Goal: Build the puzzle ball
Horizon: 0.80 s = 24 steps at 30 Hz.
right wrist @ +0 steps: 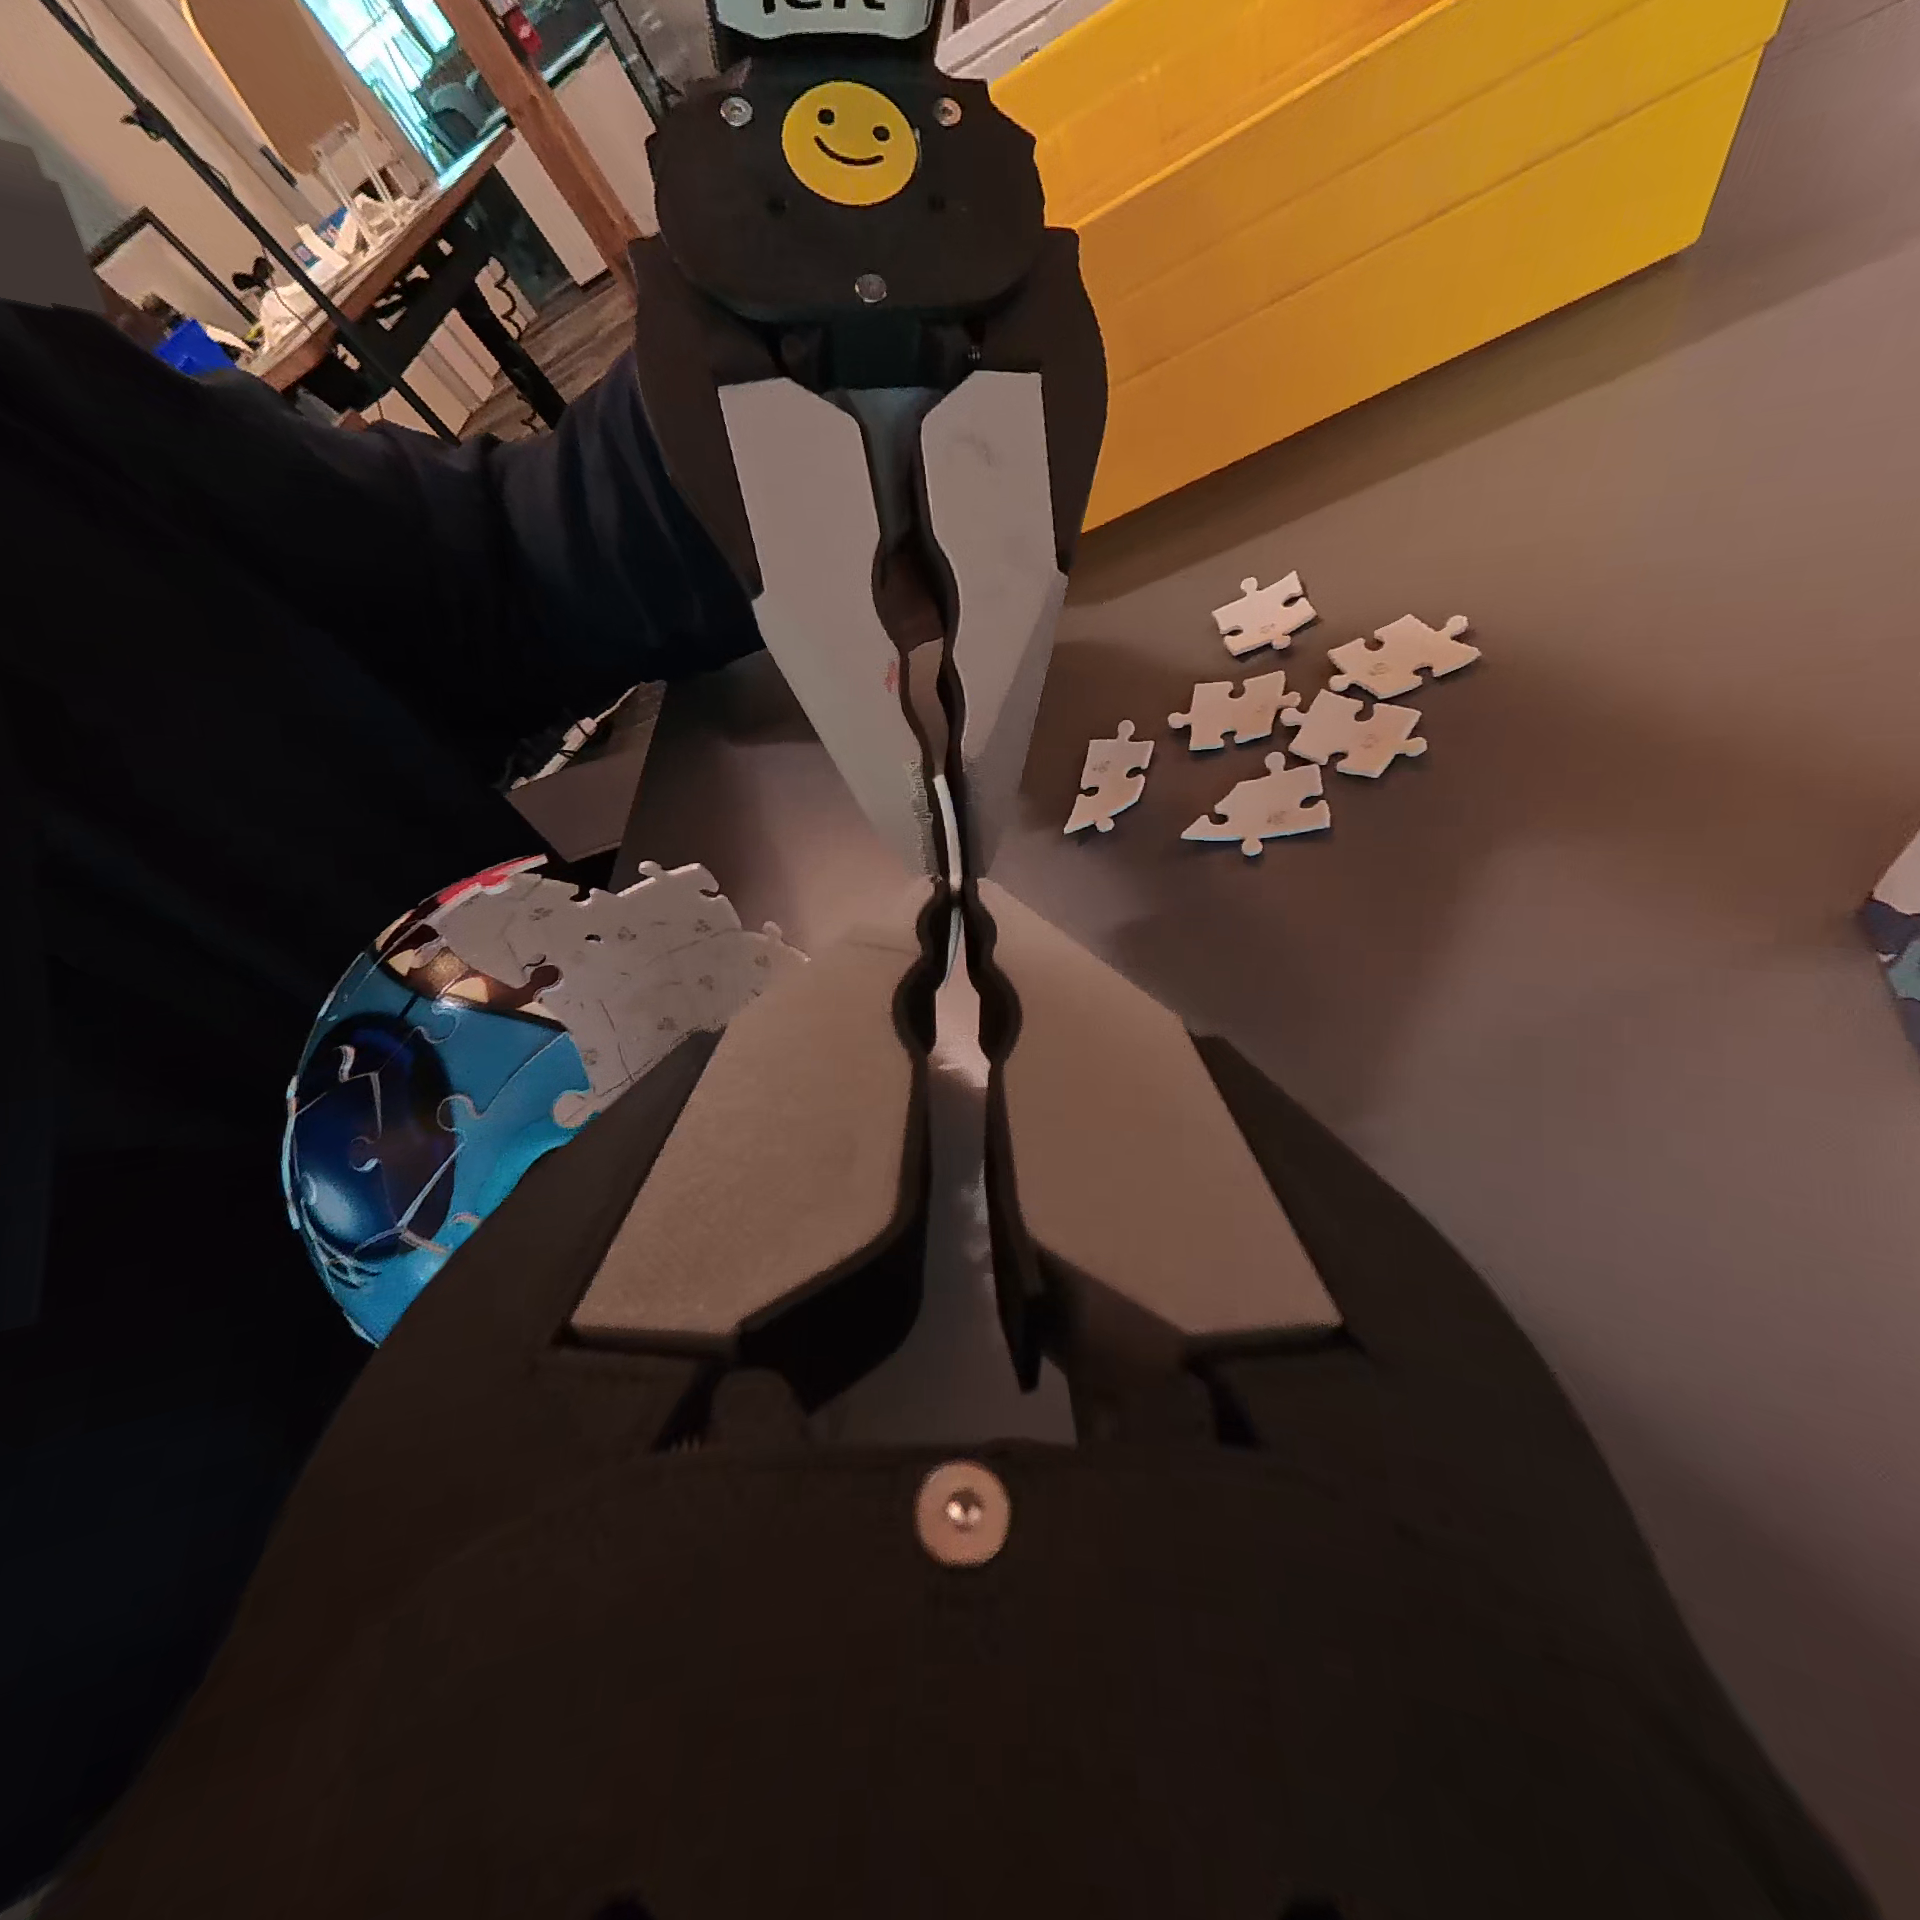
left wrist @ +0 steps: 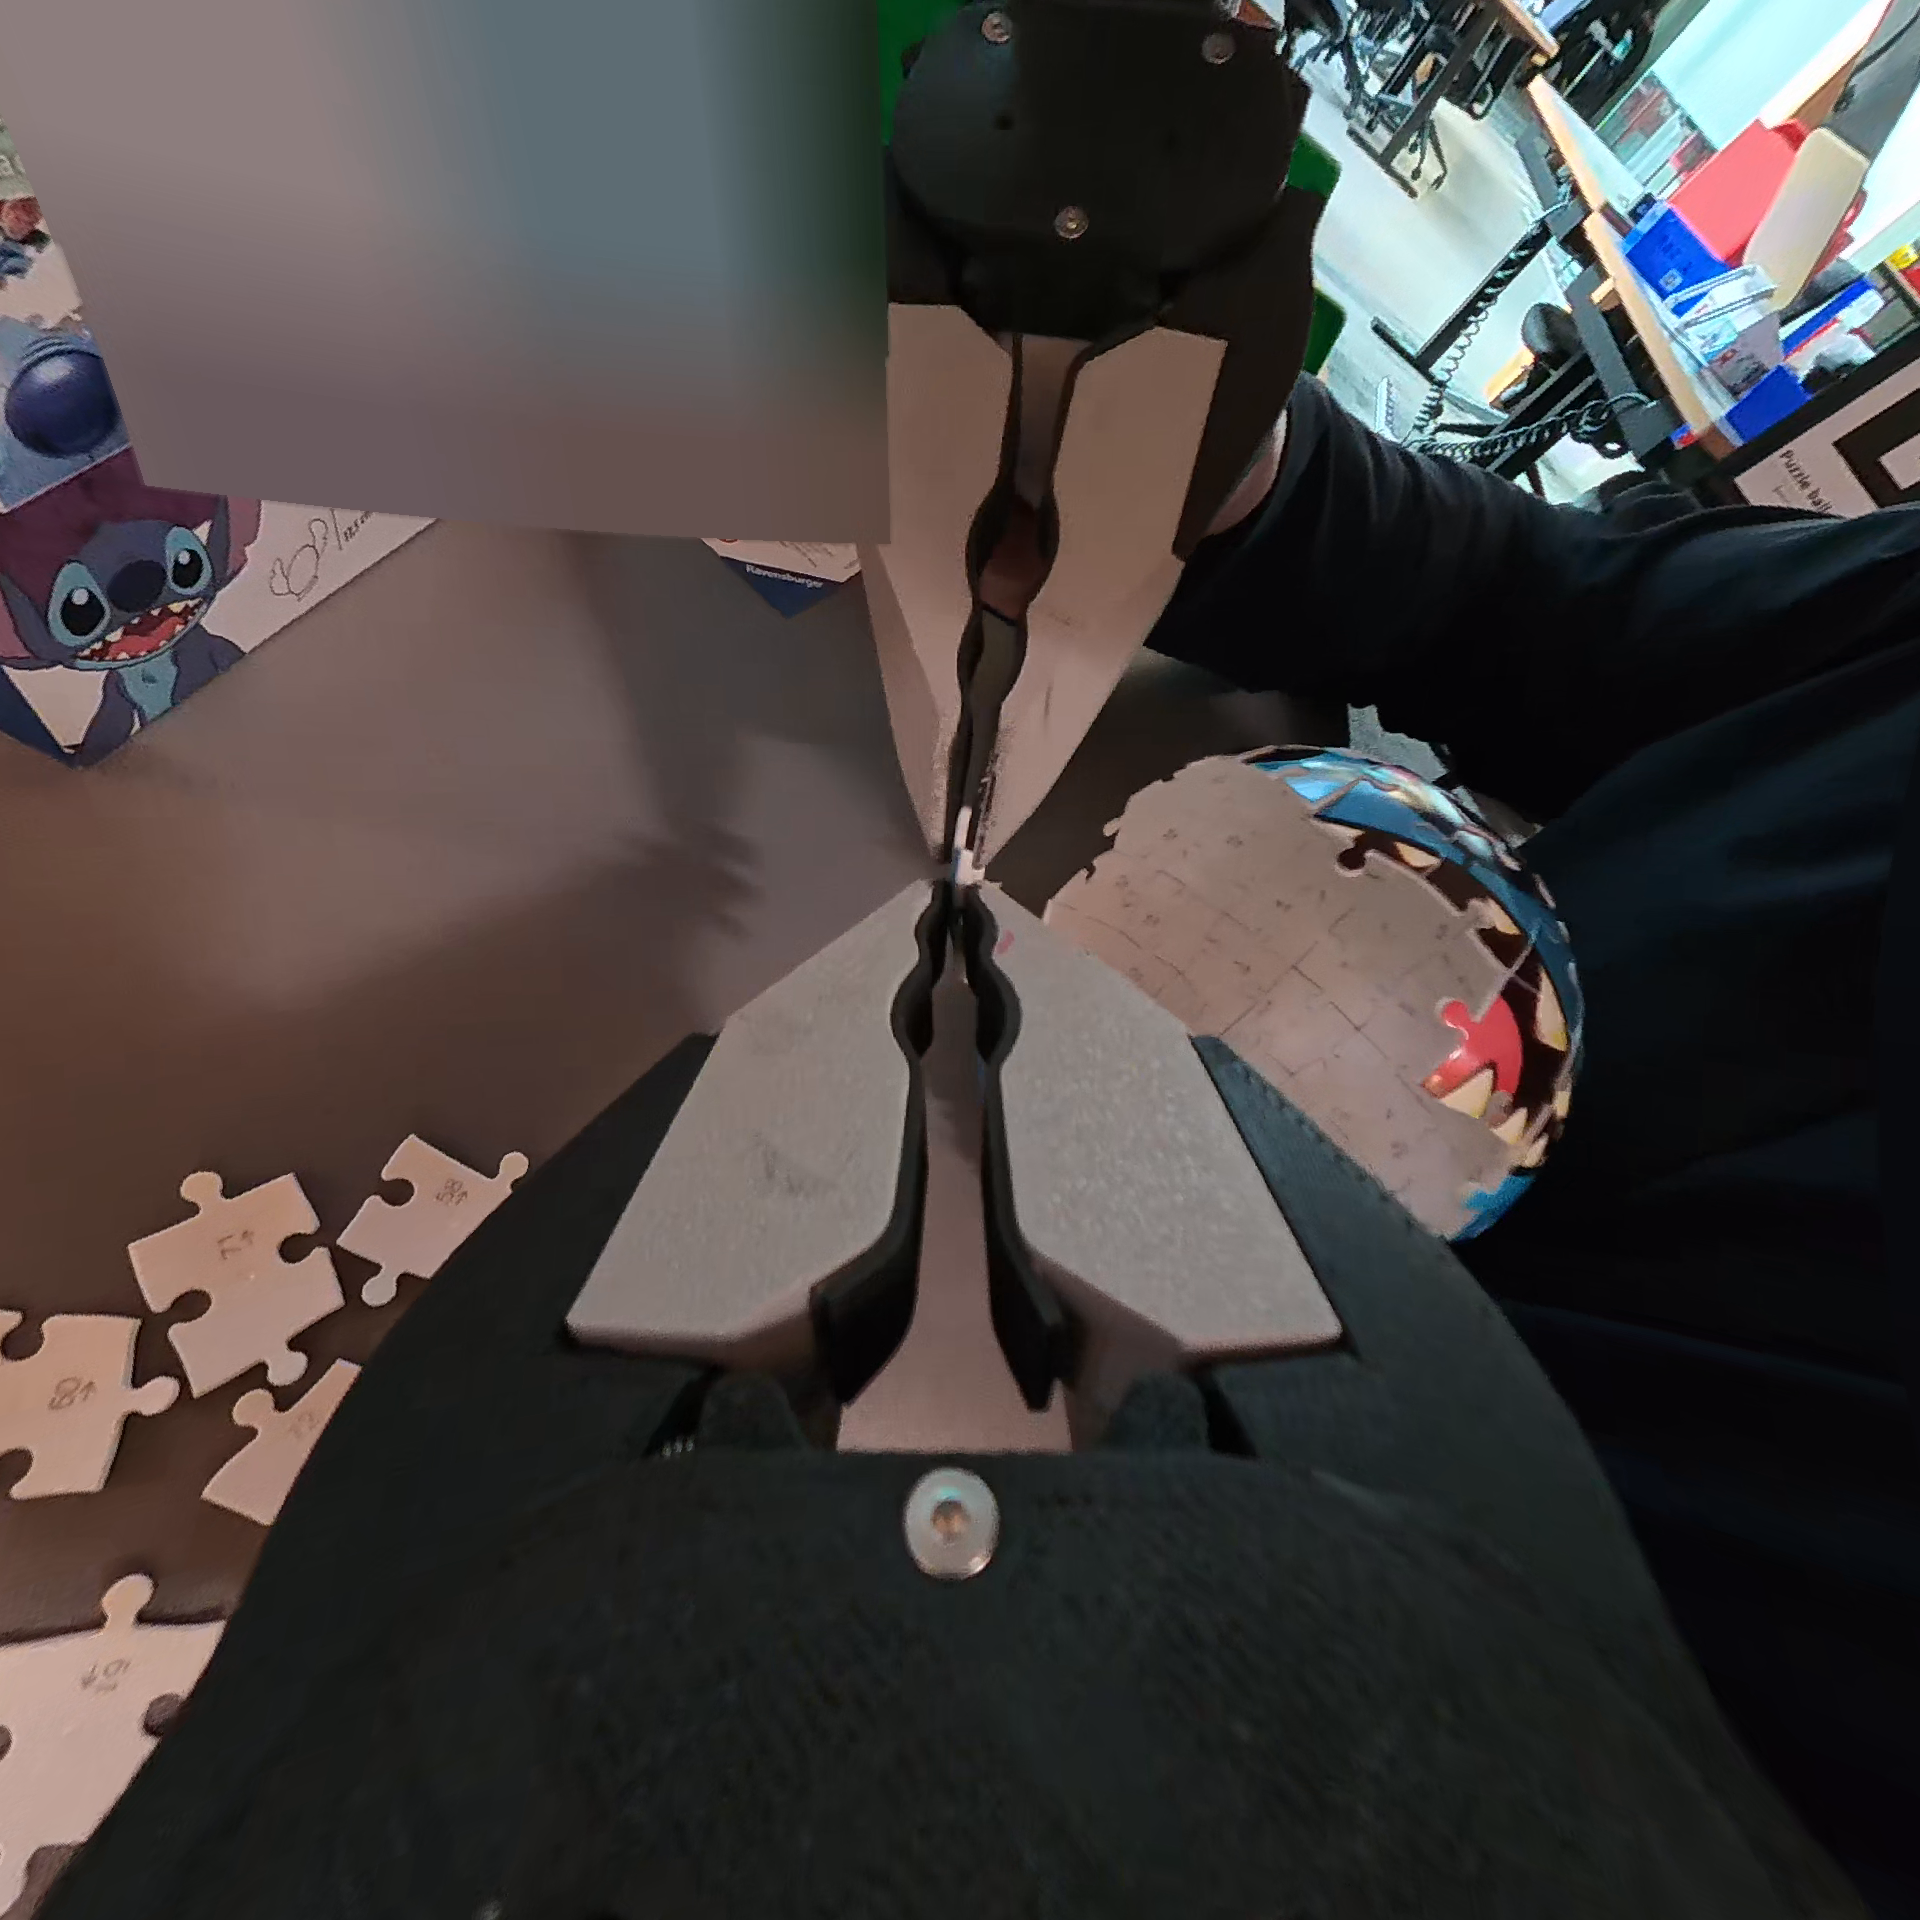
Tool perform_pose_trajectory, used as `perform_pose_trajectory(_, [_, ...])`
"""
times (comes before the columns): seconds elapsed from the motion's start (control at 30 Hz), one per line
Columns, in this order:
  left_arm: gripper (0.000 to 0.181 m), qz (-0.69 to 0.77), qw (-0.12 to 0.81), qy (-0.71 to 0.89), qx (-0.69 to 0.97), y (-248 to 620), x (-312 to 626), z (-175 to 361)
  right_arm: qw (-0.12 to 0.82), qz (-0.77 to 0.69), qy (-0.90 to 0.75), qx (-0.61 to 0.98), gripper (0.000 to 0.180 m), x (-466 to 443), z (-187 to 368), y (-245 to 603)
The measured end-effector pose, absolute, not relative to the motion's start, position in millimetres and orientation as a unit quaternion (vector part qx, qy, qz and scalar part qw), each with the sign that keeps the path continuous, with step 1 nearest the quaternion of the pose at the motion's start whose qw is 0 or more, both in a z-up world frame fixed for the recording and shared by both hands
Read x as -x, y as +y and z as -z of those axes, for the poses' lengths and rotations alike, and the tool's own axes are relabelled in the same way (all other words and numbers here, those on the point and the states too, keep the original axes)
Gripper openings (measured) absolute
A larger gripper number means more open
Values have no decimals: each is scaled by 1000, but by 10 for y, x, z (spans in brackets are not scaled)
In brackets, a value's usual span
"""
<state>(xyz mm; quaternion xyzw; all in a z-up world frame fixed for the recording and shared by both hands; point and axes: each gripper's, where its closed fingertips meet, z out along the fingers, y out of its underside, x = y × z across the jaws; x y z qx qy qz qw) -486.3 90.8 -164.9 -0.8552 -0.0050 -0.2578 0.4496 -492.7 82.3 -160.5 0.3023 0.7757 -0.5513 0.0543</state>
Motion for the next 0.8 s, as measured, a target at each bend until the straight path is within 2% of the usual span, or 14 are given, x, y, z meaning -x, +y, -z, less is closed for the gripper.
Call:
perform_pose_trajectory(0.3, [12, 238, 452, -13, 859, 707, 4995, 1587, 72, 510, 803, -300, 0, 4810, 1716, 935])
perform_pose_trajectory(0.57, [23, 206, 380, 30, 901, 691, 4750, 1839, 73, 434, 855, -274, 0, 4551, 1914, 940])
perform_pose_trajectory(0.8, [26, 225, 367, 42, 902, 761, 4611, 1863, 89, 417, 861, -276, 0, 4467, 1938, 900])
